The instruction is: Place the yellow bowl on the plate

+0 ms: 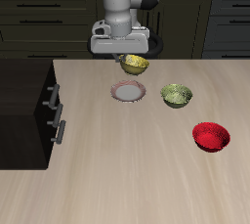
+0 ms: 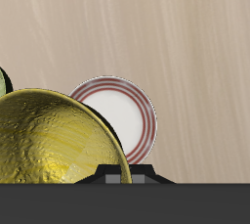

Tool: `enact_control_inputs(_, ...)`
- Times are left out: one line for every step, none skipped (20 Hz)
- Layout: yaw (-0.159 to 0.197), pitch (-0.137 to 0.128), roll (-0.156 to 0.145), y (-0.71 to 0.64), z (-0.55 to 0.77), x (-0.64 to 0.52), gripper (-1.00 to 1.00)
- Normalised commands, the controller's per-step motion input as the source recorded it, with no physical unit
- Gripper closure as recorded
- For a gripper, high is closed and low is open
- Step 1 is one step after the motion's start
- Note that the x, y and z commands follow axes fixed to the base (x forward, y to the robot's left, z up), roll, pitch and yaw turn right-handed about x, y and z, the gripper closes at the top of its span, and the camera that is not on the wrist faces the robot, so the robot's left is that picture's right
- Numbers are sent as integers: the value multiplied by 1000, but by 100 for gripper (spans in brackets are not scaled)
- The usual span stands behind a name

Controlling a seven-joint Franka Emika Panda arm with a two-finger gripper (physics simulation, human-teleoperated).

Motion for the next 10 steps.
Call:
enact_control_inputs(-7, 98, -40, -108, -607, 48, 100)
enact_control_inputs(16, 36, -1, -50, -236, 224, 100)
enact_control_inputs(29, 21, -15, -63, -192, 155, 100)
enact_control_inputs(-18, 46, -20, -94, -196, 107, 100)
enact_control_inputs(-15, -2, -9, -54, -54, 24, 100)
enact_control_inputs(-5, 23, -19, -82, -158, 109, 100)
enact_control_inputs(10, 20, -6, 4, -119, 43, 100)
enact_control_inputs(25, 24, 6, 75, -170, 8, 100)
enact_control_inputs(6, 27, -3, 93, -168, -37, 100)
enact_control_inputs(12, 9, 11, 4, -33, 101, 100)
